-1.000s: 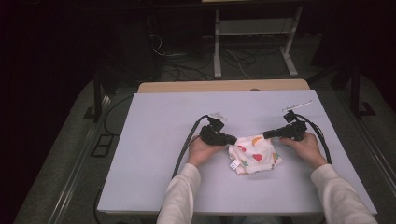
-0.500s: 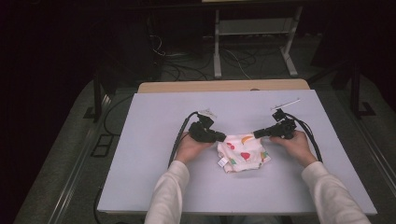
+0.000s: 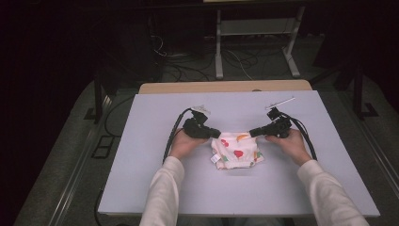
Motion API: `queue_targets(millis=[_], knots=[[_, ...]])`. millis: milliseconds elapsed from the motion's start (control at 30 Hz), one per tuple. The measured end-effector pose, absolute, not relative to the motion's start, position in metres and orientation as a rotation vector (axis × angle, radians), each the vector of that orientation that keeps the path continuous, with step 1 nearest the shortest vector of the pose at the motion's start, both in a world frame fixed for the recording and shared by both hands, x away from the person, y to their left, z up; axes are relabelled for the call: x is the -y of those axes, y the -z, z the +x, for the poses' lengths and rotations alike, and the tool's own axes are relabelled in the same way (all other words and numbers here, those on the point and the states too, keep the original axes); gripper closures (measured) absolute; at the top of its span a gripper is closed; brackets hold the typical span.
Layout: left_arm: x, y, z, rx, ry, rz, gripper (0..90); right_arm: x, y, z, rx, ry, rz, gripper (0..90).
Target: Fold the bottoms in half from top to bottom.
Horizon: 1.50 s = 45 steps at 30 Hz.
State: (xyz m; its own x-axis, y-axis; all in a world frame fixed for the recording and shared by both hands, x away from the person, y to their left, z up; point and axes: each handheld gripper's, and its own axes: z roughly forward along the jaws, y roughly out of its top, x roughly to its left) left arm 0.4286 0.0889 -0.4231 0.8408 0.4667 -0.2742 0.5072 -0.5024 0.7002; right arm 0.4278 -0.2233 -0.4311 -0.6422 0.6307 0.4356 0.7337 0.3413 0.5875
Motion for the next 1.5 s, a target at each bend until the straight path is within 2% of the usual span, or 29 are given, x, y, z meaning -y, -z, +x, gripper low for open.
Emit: queue_targets(millis=[333,967,1500], knots=[[-0.089,0.426,0.449,-0.719,-0.019,2.211,81.8,0.219,0.440,0.439,2.445,1.245,-1.322,86.2],[-0.092,0.431,0.469,-0.801,-0.142,2.103,81.7,0.211,0.447,0.458,2.443,1.349,-1.413,86.1],[-0.092,0.432,0.479,-0.822,-0.168,2.104,81.0,0.211,0.449,0.465,2.418,1.403,-1.443,85.7]])
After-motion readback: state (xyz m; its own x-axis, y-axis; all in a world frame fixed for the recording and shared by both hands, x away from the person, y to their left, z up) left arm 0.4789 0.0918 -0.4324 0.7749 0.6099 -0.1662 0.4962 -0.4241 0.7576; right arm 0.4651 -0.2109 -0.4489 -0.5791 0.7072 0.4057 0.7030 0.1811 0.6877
